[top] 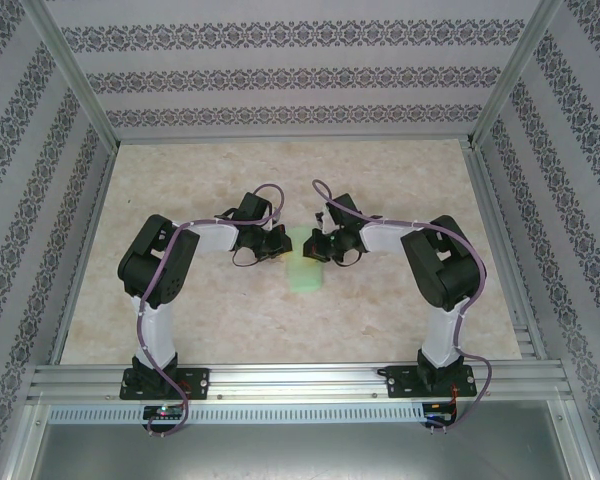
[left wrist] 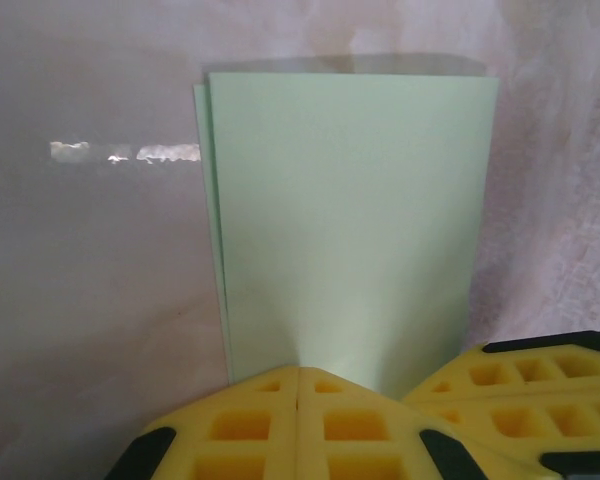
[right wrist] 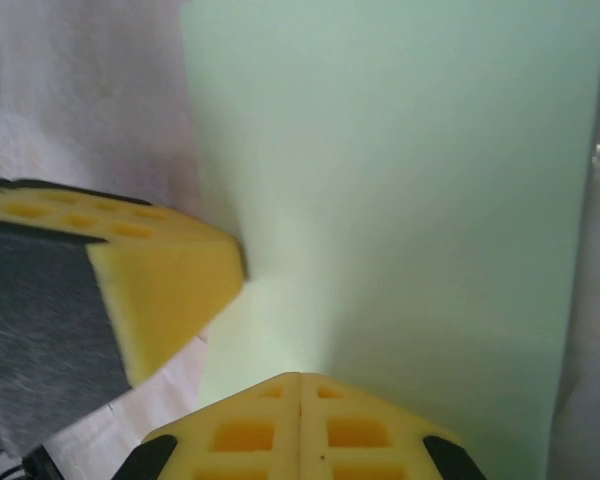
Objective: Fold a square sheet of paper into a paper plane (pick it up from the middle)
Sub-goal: Fold the square sheet of paper in half at the center of the table.
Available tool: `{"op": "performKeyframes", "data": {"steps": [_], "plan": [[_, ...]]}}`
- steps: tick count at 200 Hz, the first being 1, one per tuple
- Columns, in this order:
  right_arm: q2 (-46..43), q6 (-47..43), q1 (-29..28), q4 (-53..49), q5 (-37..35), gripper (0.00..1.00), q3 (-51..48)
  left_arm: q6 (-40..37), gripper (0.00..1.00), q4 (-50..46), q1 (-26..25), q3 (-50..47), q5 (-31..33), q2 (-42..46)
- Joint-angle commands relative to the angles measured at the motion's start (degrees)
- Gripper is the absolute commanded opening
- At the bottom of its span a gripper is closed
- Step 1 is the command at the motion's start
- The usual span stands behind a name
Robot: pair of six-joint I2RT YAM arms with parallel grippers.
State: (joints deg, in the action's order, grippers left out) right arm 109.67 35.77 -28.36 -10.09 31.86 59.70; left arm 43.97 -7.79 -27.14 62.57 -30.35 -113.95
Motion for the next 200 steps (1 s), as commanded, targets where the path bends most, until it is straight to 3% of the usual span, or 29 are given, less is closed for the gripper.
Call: {"op": "performKeyframes", "data": {"steps": [1,98,200], "plan": [[0.16,-3.46,0.32,-1.42,1.9,0.03,-0.77,-1.28,0.0,-16.18,-0.74,-5.08,10.24,-7.43],[-1.97,-5.88,1.03,-4.41,2.44,0.04,-5.12,-0.85,0.0,-15.89,-0.84,-5.35,10.48,-7.95],[-11.39,-5.35,1.16,-8.33,1.17,0.04,-17.3,-0.72,0.0,-15.5,-0.8,-5.66,10.68,-8.26]]}}
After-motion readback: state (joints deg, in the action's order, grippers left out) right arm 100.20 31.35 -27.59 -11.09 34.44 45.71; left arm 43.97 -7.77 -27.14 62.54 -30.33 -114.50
